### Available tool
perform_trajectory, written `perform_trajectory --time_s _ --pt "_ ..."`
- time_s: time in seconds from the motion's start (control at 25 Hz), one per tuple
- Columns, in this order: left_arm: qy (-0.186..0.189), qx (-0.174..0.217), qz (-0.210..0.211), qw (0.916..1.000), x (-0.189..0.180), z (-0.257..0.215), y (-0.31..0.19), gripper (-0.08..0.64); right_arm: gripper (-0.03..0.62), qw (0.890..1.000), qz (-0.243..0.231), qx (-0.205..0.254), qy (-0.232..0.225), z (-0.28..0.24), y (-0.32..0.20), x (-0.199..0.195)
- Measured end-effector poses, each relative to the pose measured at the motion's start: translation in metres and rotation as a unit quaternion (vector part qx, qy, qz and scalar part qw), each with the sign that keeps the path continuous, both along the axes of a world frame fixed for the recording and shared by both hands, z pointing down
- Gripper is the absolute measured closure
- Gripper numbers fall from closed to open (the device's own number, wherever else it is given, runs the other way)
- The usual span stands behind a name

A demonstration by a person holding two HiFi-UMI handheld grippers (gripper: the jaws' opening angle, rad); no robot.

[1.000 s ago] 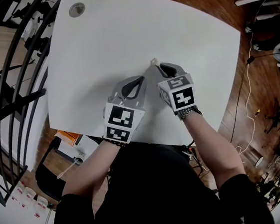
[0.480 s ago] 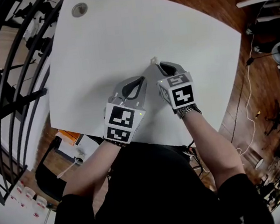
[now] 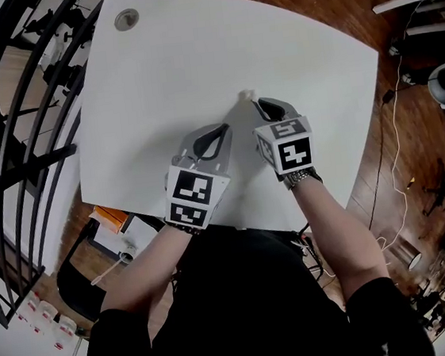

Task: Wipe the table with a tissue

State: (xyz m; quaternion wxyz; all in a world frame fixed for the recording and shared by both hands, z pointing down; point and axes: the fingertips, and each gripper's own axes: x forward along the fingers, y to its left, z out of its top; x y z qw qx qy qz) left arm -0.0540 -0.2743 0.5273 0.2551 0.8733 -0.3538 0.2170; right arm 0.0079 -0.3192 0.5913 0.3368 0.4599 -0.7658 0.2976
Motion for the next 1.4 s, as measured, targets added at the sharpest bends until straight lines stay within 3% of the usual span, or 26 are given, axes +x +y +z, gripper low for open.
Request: perform_trajectory --time_s 0.64,1.4 --pt "0.000 0.026 0.005 0.9996 0.019 -0.022 0.024 0.546 0.576 0.999 0.023 0.023 0.013 -0.025 0.026 0.041" --pt "-0.004 0.090 -0.026 0.9956 0.067 -0.077 0.099 0.546 0.575 0.994 0.008 0.105 -0.027 -0.094 0.112 0.083"
